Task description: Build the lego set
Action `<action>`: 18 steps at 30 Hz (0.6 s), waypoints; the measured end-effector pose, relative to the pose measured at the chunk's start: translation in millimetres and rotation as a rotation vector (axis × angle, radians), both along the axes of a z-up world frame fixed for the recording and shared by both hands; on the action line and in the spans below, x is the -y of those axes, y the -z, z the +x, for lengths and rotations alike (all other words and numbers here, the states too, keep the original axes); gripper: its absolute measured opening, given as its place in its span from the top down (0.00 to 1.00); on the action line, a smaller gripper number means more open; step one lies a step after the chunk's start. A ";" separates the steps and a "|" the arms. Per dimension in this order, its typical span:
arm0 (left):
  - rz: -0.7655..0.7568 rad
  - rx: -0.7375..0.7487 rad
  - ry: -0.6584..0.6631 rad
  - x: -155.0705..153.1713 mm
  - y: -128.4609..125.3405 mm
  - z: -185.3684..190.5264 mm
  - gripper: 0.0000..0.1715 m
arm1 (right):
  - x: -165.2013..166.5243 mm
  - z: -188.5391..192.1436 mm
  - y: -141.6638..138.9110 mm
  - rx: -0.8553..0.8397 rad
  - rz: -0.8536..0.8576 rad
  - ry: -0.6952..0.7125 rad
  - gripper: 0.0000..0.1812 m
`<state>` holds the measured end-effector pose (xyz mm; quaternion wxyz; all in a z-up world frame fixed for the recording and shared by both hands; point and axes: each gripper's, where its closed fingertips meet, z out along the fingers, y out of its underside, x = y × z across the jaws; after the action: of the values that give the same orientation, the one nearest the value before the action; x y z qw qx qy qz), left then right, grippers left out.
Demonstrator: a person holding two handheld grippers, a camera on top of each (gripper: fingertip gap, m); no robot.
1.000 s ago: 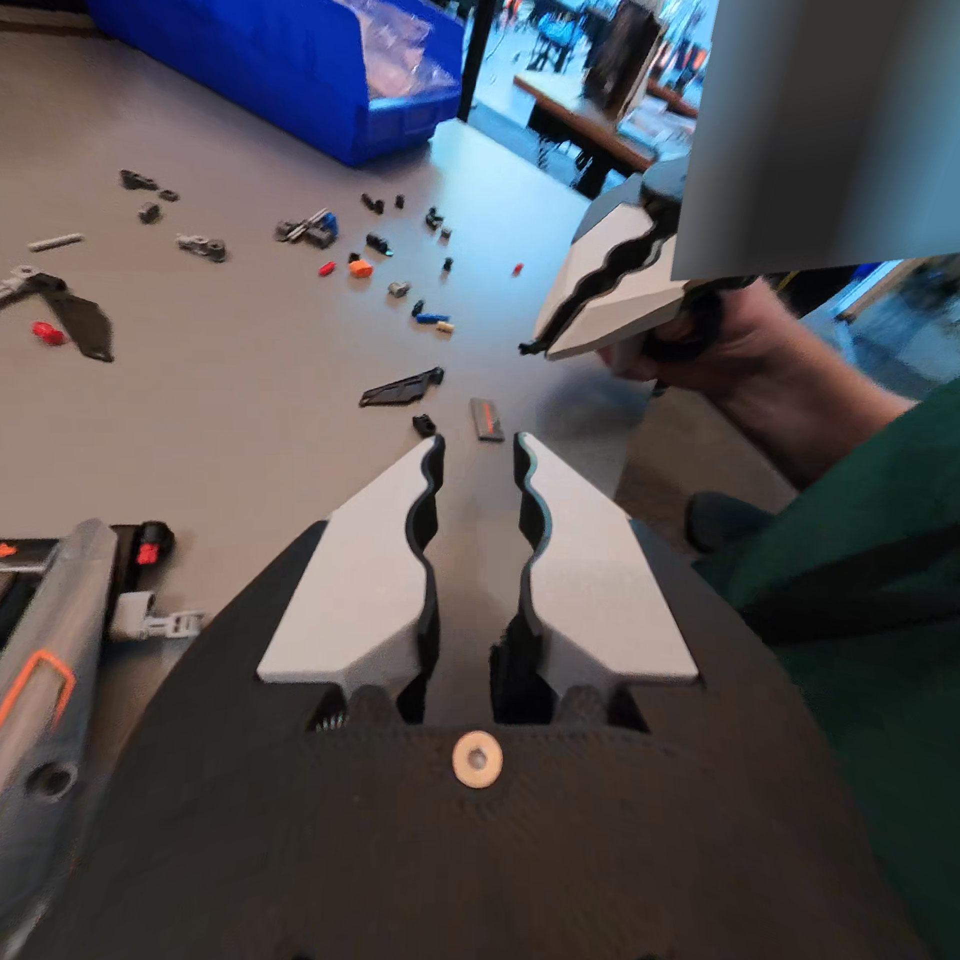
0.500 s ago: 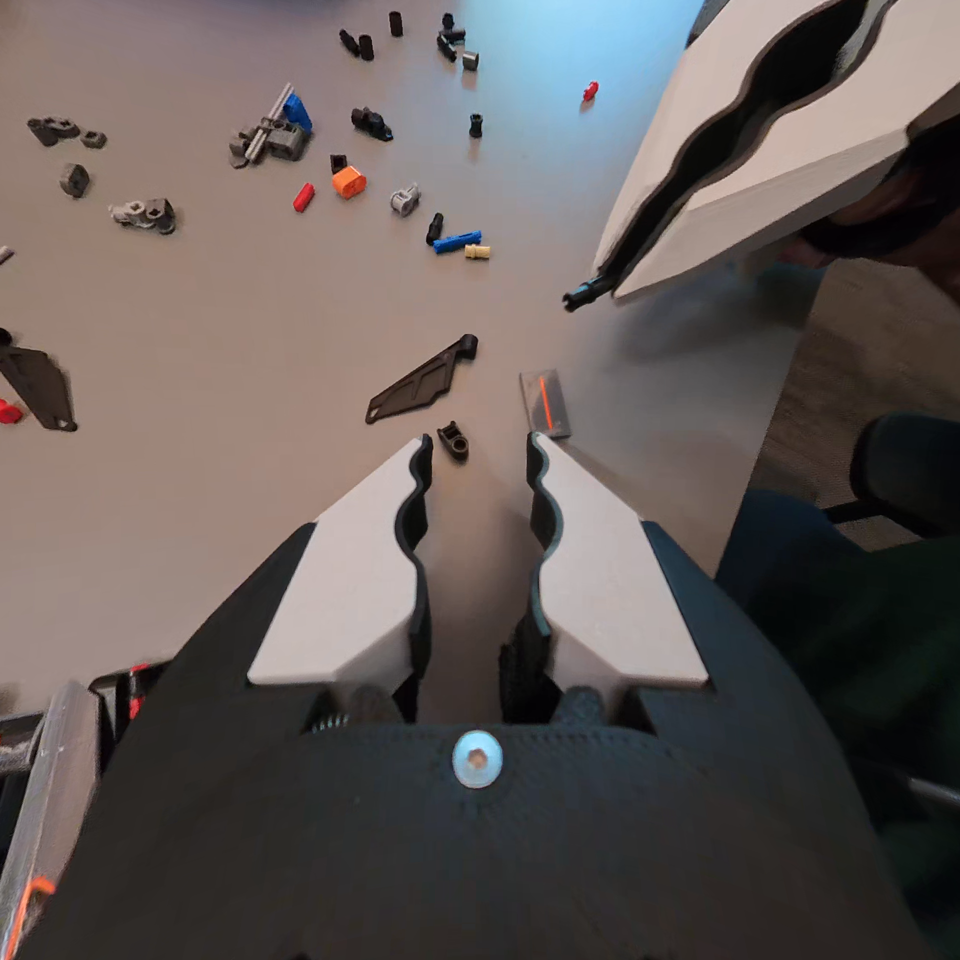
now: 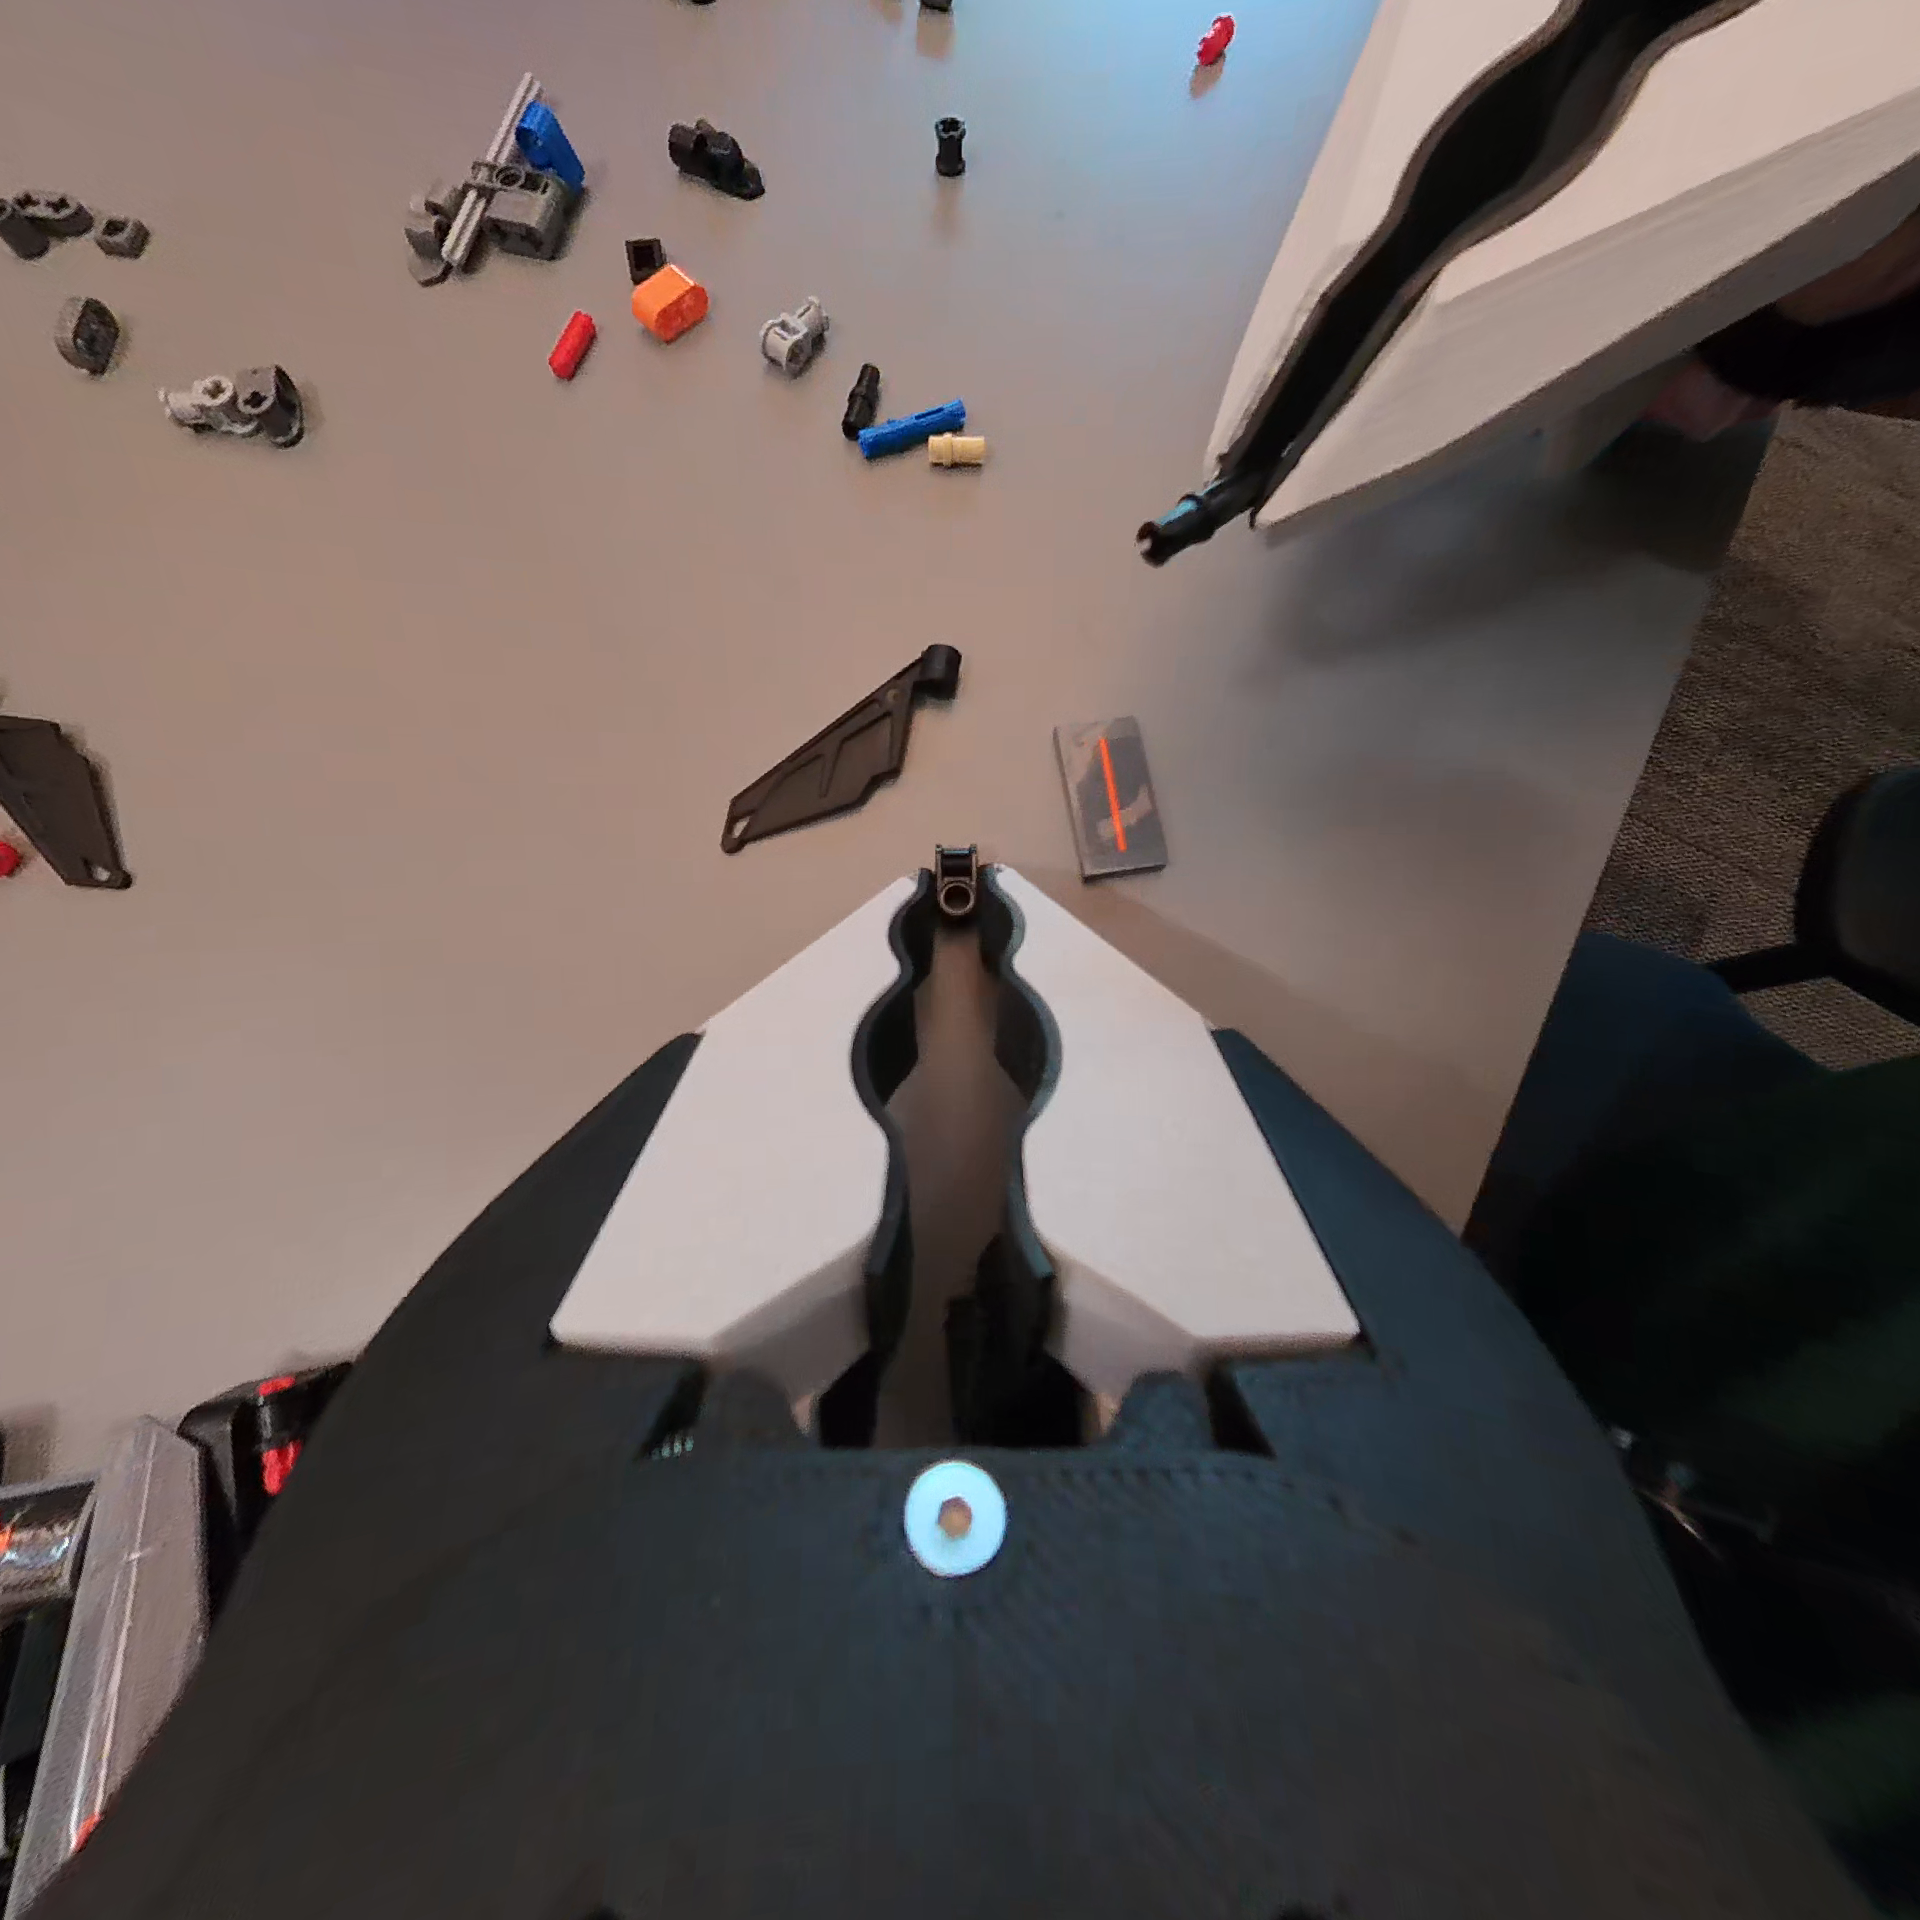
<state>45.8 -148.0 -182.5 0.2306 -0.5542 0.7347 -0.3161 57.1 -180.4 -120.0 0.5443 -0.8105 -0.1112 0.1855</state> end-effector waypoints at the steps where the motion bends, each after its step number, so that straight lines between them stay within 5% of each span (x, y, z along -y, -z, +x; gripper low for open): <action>1: 0.003 0.000 0.002 0.0 -0.1 -0.3 0.97 | 0.2 0.3 0.2 0.001 -0.001 0.000 0.99; 9: -0.001 -0.008 0.006 -3.0 -1.7 -14.2 0.96 | 2.5 2.9 2.6 0.010 -0.012 0.004 0.99; 18: -0.011 -0.006 -0.005 -3.6 -4.1 -17.7 0.84 | 3.1 4.5 8.2 0.023 -0.044 0.004 0.99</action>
<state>28.1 -144.3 -178.4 0.2260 -0.5583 0.7323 -0.3178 61.7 -183.6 -128.2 0.5253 -0.8246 -0.1118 0.1776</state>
